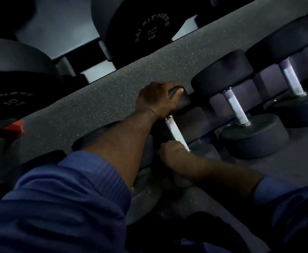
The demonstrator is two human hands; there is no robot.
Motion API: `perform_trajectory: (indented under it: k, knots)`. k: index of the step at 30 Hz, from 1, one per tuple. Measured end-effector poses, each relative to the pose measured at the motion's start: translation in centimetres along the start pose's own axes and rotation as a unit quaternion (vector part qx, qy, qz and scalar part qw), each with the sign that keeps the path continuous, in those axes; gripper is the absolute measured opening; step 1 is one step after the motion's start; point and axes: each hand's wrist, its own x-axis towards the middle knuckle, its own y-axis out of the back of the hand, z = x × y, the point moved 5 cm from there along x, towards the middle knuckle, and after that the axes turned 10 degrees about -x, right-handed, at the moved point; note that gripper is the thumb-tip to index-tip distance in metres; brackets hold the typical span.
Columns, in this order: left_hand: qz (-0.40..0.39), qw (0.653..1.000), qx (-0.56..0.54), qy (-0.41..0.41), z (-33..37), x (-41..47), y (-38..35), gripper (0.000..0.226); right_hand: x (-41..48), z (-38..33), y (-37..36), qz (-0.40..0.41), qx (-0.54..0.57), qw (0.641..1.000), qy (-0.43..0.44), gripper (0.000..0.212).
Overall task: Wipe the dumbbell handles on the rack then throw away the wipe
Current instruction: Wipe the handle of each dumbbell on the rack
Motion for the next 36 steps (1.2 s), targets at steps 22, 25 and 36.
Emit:
perform_trajectory:
  k: [22, 25, 36]
  knots:
    - [0.003, 1.000, -0.013, -0.001, 0.1, 0.0, -0.1, 0.039, -1.3, 10.6, -3.7, -0.080, 0.423, 0.900, -0.069, 0.019]
    - [0.006, 1.000, -0.009, 0.000, 0.1, 0.2, 0.0, 0.040, -0.6, 10.0, -4.4, -0.105, 0.485, 0.867, -0.052, 0.026]
    - [-0.001, 1.000, -0.009, -0.012, -0.3, 0.3, -0.1, 0.036, 0.3, 10.3, -2.1, -0.032, 0.800, 0.591, -0.102, 0.027]
